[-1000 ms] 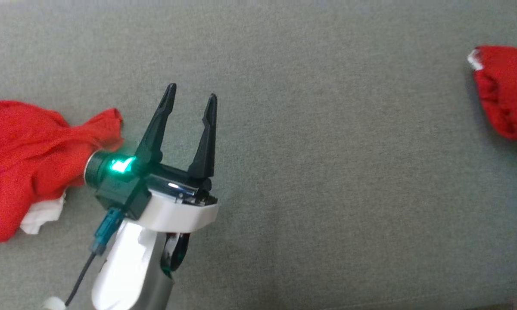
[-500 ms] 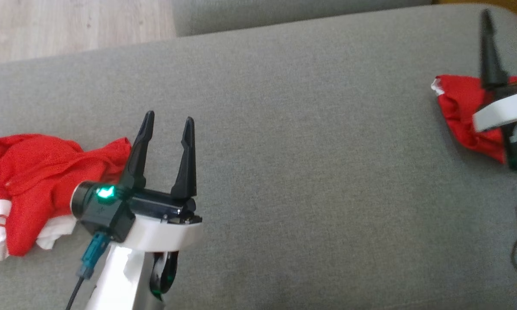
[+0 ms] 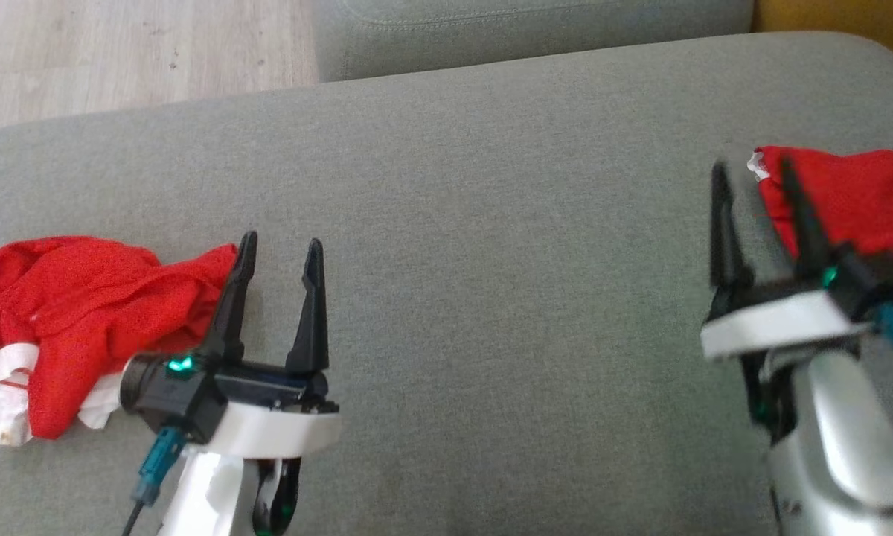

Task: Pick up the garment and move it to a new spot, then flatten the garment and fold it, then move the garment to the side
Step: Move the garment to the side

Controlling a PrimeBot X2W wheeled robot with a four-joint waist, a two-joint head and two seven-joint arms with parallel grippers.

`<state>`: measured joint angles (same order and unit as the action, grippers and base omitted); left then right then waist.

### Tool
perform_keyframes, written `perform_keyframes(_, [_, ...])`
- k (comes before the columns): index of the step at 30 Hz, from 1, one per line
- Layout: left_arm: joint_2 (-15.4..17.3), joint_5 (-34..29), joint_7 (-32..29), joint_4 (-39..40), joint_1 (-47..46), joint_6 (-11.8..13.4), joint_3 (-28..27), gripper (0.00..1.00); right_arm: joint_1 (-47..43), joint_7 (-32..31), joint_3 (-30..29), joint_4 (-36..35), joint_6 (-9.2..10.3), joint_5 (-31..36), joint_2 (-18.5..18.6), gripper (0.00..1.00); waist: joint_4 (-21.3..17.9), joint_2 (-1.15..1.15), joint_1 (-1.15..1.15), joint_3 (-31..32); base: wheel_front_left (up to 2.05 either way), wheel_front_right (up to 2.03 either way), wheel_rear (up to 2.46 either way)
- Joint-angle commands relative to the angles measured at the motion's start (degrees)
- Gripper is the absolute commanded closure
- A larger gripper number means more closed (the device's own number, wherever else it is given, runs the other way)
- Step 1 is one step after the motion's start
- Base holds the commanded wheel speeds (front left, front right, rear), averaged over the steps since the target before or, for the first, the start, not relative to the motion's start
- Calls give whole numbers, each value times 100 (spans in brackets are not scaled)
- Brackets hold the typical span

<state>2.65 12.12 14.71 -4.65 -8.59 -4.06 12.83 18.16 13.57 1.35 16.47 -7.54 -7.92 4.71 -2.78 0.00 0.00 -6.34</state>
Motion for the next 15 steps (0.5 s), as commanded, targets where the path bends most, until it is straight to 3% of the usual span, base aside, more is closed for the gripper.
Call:
perform_keyframes(1, [22,12,29,118,-64,13,-233,0,-78,103,63,-115,5,163,-72,0,3,0,0,17,0,0,0])
perform_keyframes(15, [22,100,29,-117,167,52,-261,0,-868,141,-111,-559,5,-95,-181,0,15,0,0,62,0,0,0])
